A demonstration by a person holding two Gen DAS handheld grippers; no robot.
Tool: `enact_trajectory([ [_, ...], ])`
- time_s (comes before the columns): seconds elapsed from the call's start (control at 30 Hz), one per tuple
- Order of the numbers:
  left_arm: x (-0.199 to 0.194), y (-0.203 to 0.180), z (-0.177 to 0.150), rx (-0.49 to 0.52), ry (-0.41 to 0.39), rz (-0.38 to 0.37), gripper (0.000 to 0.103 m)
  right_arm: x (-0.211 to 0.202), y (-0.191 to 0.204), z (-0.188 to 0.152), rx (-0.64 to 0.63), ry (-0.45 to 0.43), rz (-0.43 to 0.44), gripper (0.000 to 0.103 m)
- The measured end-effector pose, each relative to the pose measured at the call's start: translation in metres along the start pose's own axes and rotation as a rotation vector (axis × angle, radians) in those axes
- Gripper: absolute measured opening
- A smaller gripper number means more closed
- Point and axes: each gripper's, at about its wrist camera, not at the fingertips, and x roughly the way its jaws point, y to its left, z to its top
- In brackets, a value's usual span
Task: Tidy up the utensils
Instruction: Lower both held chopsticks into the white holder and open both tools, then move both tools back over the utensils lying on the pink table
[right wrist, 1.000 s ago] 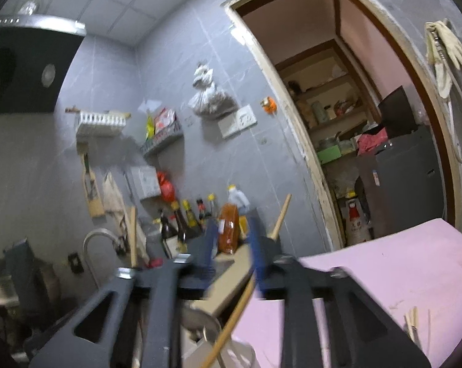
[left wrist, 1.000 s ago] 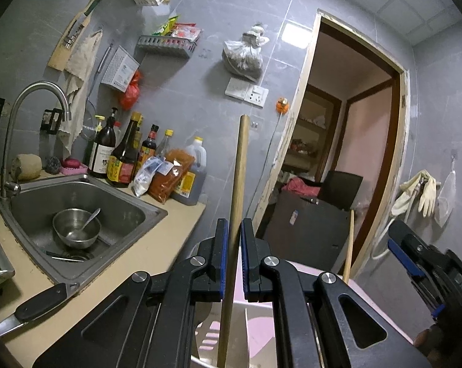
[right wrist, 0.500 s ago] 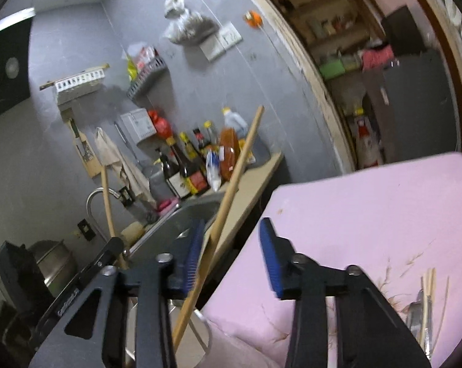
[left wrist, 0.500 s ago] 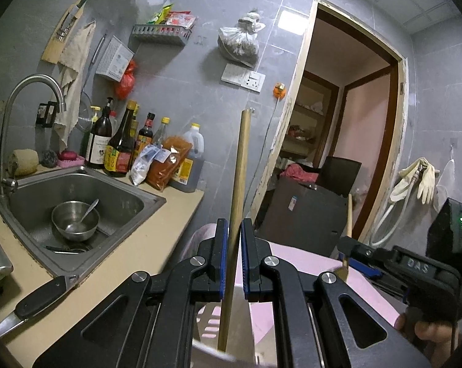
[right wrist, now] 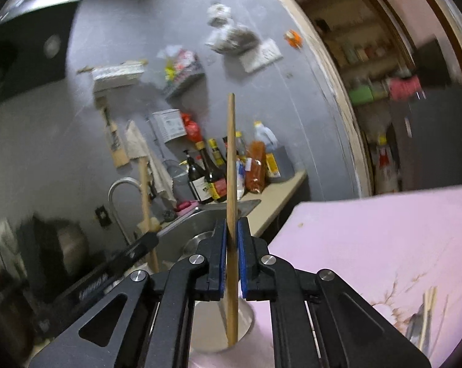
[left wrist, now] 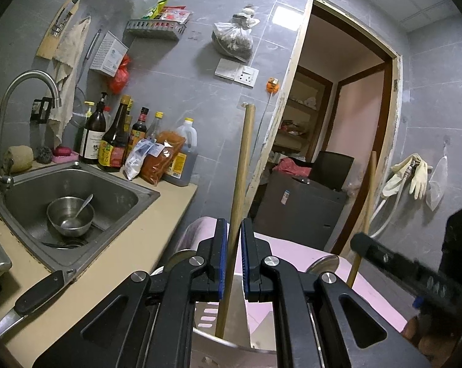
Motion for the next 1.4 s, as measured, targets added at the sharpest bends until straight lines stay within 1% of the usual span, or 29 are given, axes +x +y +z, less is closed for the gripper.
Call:
enact_trajectory([
  [0.17, -0.007, 0.0, -0.001, -0.01, -0.001, -0.027, 0.007, -0.007, 0.018, -0.012, -0.121, -0.003, -0.024, 0.006],
  [0.23, -0.011, -0.002, -0.002, -0.009, -0.007, -0.029, 0.013, -0.008, 0.021, -0.014, -0.142, 0.003, -0.022, 0.006],
  [0.3, -0.015, -0.003, -0.002, -0.012, -0.016, -0.036, 0.028, -0.01, 0.023, -0.015, -0.151, 0.004, -0.022, 0.006],
  [0.37, -0.019, -0.004, -0.003, -0.027, -0.026, -0.049, 0.032, -0.013, 0.025, -0.015, -0.163, 0.0, -0.026, 0.008],
  [0.43, -0.024, -0.006, -0.001, -0.033, -0.028, -0.045, 0.032, -0.018, 0.025, -0.015, -0.167, -0.009, -0.028, 0.012],
  [0.5, -0.03, -0.009, -0.001, -0.026, -0.036, -0.032, 0.038, -0.025, 0.025, -0.014, -0.17, -0.026, -0.032, 0.022],
  [0.63, -0.041, -0.017, 0.0, -0.022, -0.05, -0.018, 0.043, -0.038, 0.023, -0.009, -0.162, -0.063, -0.049, 0.023],
  [0.67, -0.043, -0.02, 0.0, -0.019, -0.053, -0.011, 0.047, -0.044, 0.022, -0.008, -0.16, -0.079, -0.061, 0.025],
  [0.7, -0.046, -0.023, 0.0, -0.014, -0.057, -0.002, 0.054, -0.049, 0.021, -0.006, -0.159, -0.094, -0.072, 0.03],
  [0.73, -0.049, -0.027, 0.0, -0.009, -0.062, 0.003, 0.056, -0.055, 0.02, -0.004, -0.159, -0.11, -0.084, 0.035],
  [0.77, -0.052, -0.031, 0.0, -0.002, -0.068, 0.007, 0.061, -0.061, 0.019, -0.003, -0.158, -0.126, -0.096, 0.045],
  [0.8, -0.055, -0.036, 0.001, 0.002, -0.075, 0.009, 0.066, -0.068, 0.018, -0.001, -0.159, -0.141, -0.106, 0.053],
  [0.83, -0.057, -0.04, 0.0, 0.003, -0.079, 0.009, 0.069, -0.074, 0.017, 0.001, -0.162, -0.155, -0.114, 0.054],
  [0.87, -0.059, -0.045, 0.001, 0.004, -0.082, 0.008, 0.073, -0.078, 0.017, 0.002, -0.166, -0.162, -0.121, 0.056],
  [0.93, -0.062, -0.055, 0.001, 0.007, -0.083, 0.003, 0.082, -0.094, 0.016, 0.006, -0.185, -0.186, -0.154, 0.067],
  [0.97, -0.064, -0.061, 0.0, 0.01, -0.085, 0.003, 0.088, -0.101, 0.015, 0.007, -0.193, -0.199, -0.162, 0.075],
  [1.0, -0.067, -0.068, 0.0, 0.016, -0.087, 0.003, 0.094, -0.107, 0.015, 0.008, -0.2, -0.208, -0.169, 0.079],
  [1.03, -0.068, -0.072, -0.001, 0.023, -0.087, 0.001, 0.096, -0.116, 0.014, 0.009, -0.21, -0.22, -0.183, 0.081],
  [1.1, -0.072, -0.085, -0.004, 0.041, -0.09, -0.01, 0.098, -0.13, 0.012, 0.011, -0.227, -0.232, -0.202, 0.093],
  [1.13, -0.074, -0.092, -0.005, 0.052, -0.089, -0.018, 0.099, -0.14, 0.01, 0.011, -0.238, -0.247, -0.218, 0.096],
  [1.17, -0.075, -0.099, -0.008, 0.065, -0.088, -0.026, 0.1, -0.148, 0.009, 0.011, -0.246, -0.258, -0.233, 0.103],
  [1.23, -0.078, -0.111, -0.013, 0.082, -0.084, -0.041, 0.101, -0.164, 0.005, 0.01, -0.259, -0.275, -0.259, 0.103],
  [1.4, -0.078, -0.141, -0.028, 0.125, -0.043, -0.091, 0.101, -0.191, -0.008, 0.009, -0.28, -0.279, -0.317, 0.103],
])
